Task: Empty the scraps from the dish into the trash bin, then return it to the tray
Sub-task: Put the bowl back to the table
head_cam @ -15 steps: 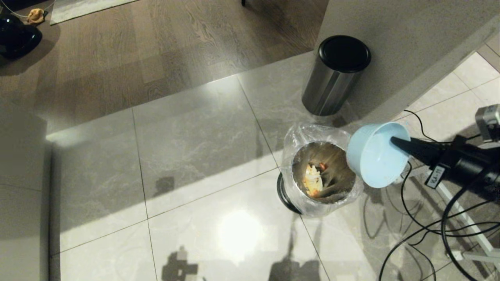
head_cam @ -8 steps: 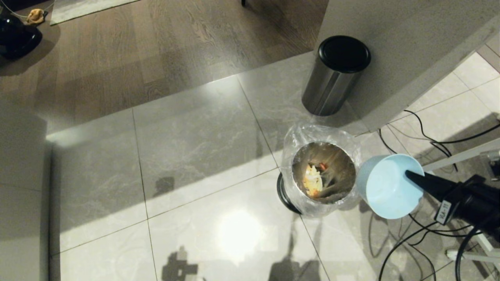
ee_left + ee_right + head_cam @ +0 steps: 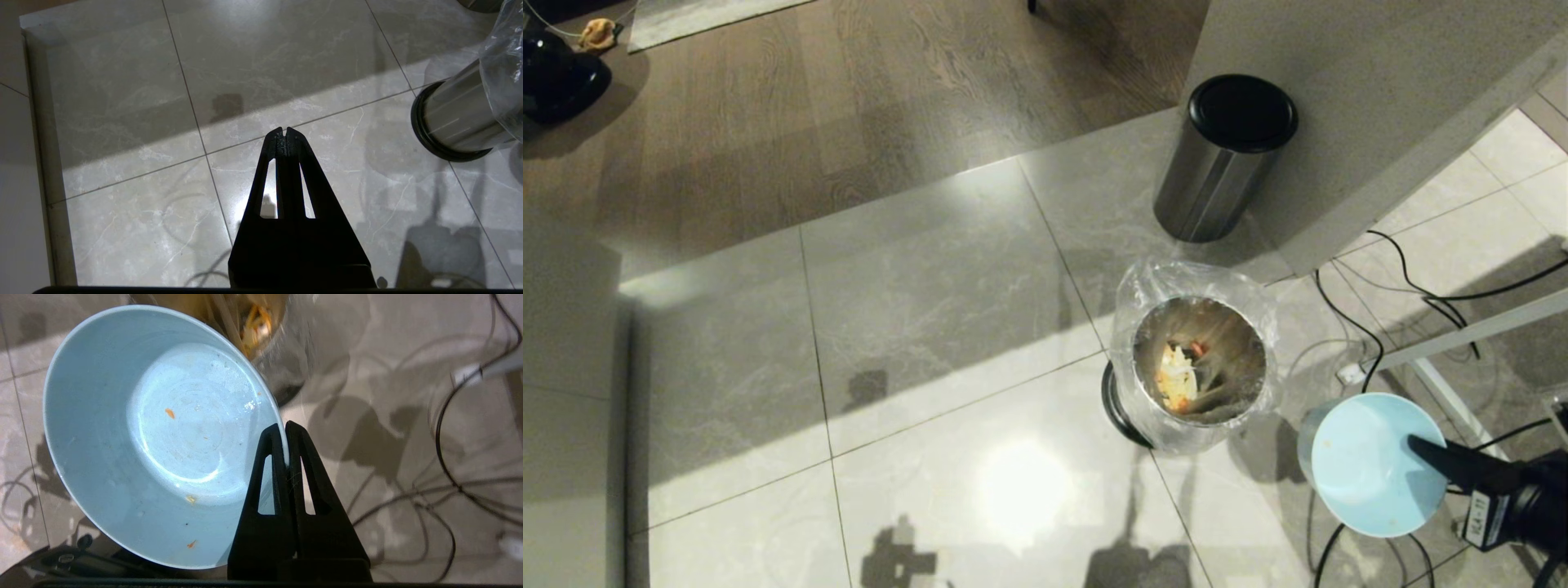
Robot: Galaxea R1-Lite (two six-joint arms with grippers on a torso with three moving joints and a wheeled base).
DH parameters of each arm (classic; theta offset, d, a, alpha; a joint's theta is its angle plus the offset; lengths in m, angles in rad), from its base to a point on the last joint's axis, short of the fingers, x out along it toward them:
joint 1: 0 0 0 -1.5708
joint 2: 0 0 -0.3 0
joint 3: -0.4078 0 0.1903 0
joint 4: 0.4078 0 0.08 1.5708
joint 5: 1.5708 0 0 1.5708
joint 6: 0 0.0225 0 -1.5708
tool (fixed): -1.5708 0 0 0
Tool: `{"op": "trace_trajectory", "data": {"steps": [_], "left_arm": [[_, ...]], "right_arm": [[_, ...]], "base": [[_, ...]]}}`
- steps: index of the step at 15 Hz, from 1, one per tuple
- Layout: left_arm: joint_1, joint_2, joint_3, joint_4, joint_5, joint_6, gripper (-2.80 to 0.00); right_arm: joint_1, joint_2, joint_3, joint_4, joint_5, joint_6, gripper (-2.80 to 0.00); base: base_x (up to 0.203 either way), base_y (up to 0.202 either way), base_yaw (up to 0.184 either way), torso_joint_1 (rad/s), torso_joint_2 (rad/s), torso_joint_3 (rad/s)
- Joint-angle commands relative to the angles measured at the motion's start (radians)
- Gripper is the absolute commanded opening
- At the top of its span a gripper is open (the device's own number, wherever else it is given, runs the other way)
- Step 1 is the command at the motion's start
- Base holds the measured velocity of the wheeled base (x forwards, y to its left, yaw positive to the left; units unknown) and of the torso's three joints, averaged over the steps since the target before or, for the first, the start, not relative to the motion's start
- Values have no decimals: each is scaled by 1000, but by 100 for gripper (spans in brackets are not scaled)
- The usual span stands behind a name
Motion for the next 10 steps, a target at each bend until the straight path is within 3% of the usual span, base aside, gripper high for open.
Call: {"op": "trace_trajectory", "data": {"steps": [1, 10], "left_arm": [[0, 1, 0, -1, 0, -1, -280], [-1, 1, 0, -1, 0, -1, -280]], "right_arm": [[0, -18, -6, 44, -10, 2, -280], [0, -24, -146, 417, -71, 2, -280]], "base": [[0, 0, 0, 0, 0, 0], [0, 0, 0, 0, 0, 0]]}}
